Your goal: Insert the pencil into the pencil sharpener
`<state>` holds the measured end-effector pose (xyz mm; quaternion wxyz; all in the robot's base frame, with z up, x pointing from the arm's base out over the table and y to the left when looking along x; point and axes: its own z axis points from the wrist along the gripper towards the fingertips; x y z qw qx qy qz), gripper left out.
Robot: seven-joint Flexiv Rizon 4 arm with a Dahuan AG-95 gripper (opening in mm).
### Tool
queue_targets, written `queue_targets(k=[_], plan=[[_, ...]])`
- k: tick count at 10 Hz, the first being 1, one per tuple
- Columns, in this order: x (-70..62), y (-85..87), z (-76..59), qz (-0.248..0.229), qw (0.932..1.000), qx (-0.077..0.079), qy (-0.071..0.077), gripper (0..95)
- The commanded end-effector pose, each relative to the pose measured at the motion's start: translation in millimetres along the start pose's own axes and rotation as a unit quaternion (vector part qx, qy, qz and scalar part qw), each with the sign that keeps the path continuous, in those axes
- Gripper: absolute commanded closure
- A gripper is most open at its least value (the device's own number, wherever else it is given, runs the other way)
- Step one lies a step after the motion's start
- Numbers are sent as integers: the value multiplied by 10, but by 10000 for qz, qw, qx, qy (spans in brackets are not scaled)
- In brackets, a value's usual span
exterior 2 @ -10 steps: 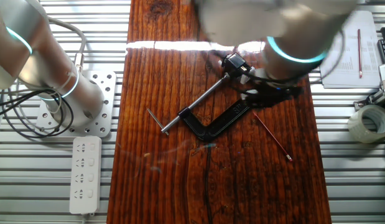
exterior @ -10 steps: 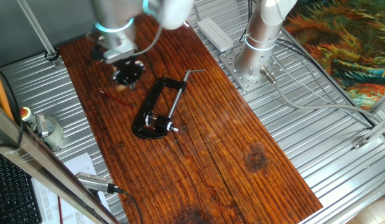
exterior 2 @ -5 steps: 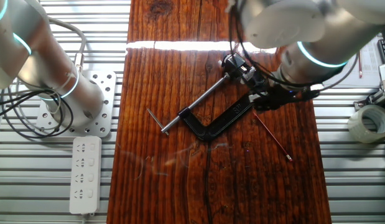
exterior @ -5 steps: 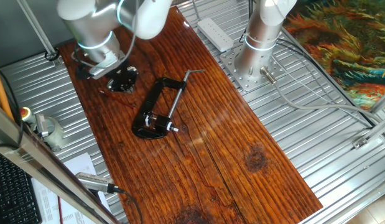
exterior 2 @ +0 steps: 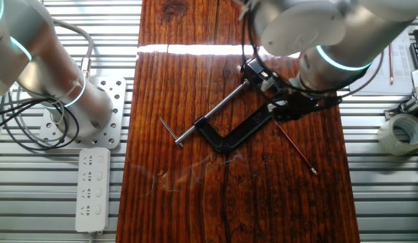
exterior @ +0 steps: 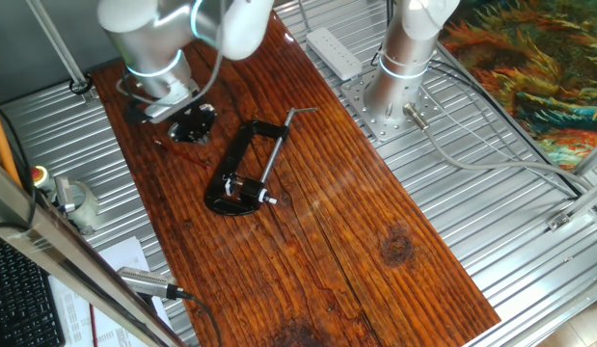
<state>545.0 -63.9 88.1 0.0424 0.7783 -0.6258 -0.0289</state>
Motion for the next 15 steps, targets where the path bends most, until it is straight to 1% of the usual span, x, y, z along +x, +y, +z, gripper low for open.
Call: queue_targets(k=[1,2,4,5,6,7,8,9,10,12,14,15], plan=[[35,-44,17,-599,9982,82,-36,950],[60,-53,9,-621,9980,114,24,950],[79,-73,-3,-759,9970,89,127,950],[104,-63,-21,-840,9965,-13,31,950],[118,-56,-30,-637,9978,-93,160,950],[118,-63,-28,-575,9979,-128,282,950],[118,-67,-19,-512,9977,-206,391,950],[118,-67,-19,-561,9976,-211,358,950],[118,-67,-19,-780,9966,-178,208,950],[119,-67,-17,-929,9952,-172,243,950],[124,-64,-19,-863,9958,-147,265,950],[124,-64,-15,-878,9957,-104,292,950]])
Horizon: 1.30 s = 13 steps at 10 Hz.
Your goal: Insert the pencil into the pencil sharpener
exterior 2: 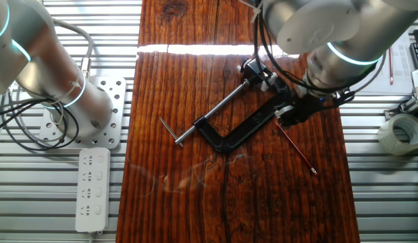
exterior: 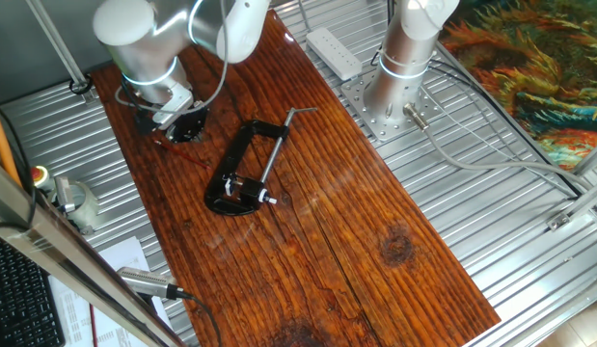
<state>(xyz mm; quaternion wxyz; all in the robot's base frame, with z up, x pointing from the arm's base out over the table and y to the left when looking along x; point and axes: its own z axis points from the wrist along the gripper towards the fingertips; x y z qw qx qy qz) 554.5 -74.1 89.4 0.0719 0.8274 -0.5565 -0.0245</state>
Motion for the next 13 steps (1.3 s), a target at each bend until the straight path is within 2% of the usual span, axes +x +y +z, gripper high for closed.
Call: queue_targets(k=[1,4,6,7,8,9,11,13], plan=[[0,3,18,-102,9998,142,43,950],[-7,-2,62,-153,9997,181,-17,950],[-7,-2,62,-124,9998,124,-63,950],[-7,-2,62,-75,10000,61,-14,950],[-7,-2,62,-41,10000,21,-43,950],[-7,-2,62,-108,9995,15,-281,950],[-10,6,57,-241,9991,42,-351,950],[17,41,60,-396,9974,164,-586,950]])
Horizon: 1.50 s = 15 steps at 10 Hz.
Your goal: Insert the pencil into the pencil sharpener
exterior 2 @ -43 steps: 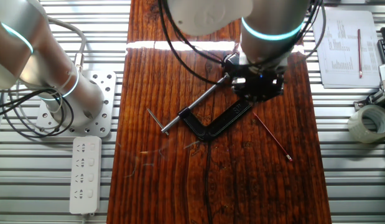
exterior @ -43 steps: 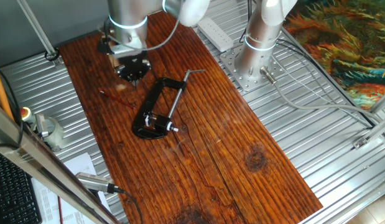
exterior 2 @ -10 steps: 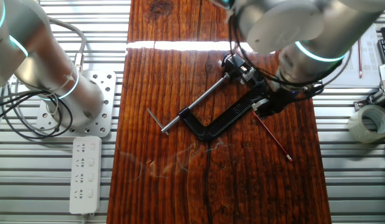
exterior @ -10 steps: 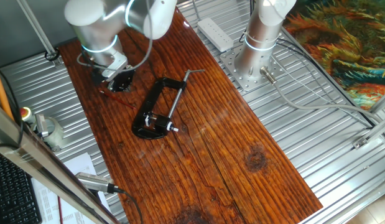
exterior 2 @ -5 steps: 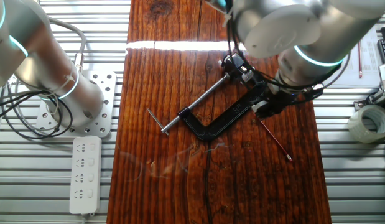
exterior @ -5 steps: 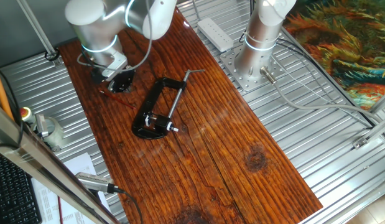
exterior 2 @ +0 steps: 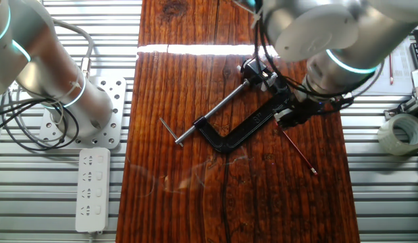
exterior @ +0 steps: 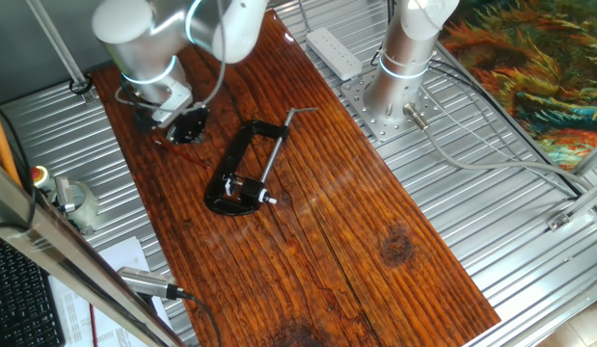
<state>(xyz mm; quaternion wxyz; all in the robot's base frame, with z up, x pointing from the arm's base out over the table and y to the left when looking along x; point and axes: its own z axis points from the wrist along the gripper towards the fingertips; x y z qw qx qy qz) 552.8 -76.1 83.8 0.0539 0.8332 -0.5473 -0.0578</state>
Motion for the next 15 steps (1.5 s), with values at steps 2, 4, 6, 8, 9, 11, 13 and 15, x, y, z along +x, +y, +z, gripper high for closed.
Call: queue_targets(k=[2,4,6,8,9,11,13,15], plan=[[65,-13,16,-298,9991,265,-133,760],[91,-79,10,-225,9993,307,67,760],[157,-166,87,-343,9988,347,67,760],[209,-223,173,-379,9986,348,131,760],[219,-232,191,-384,9984,373,154,760],[245,-300,211,-457,9979,407,193,760],[276,-327,235,-418,9980,431,219,760],[306,-359,324,-530,9974,452,169,760]])
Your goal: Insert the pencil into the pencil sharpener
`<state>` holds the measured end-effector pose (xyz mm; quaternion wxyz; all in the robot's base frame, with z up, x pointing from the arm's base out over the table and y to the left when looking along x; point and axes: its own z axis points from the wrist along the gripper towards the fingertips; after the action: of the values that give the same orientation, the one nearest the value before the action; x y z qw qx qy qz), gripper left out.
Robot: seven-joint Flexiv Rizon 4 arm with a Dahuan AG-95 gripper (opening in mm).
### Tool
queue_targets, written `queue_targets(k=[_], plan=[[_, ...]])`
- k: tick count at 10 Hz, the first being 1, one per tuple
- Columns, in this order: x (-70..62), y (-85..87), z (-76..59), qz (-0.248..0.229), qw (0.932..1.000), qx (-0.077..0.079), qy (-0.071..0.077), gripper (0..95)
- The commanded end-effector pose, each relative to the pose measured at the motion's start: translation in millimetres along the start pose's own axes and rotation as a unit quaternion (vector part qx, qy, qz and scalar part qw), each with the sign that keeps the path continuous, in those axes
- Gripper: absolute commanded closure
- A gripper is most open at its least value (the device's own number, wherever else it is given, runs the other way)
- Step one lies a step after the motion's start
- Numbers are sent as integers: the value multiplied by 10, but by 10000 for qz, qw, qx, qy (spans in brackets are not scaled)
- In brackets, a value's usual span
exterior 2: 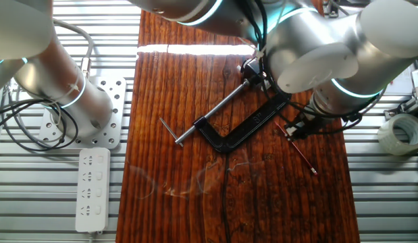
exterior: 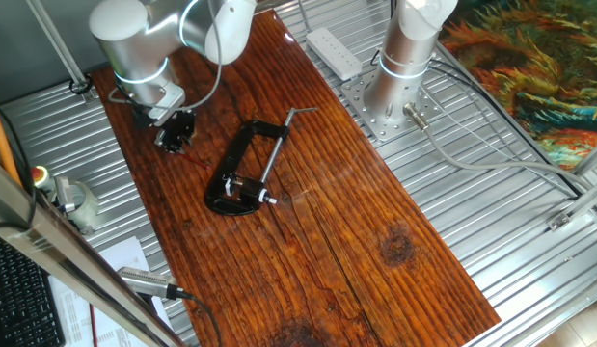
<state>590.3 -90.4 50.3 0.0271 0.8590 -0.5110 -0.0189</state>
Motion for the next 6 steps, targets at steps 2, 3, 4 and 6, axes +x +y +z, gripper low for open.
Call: queue_targets(k=[2,3,4,6], plan=[[22,-21,104,-171,9998,30,-42,760],[27,-19,112,-187,9998,36,-15,760],[32,-20,140,-225,9997,50,-28,760],[37,-23,181,-252,9997,67,-33,760]])
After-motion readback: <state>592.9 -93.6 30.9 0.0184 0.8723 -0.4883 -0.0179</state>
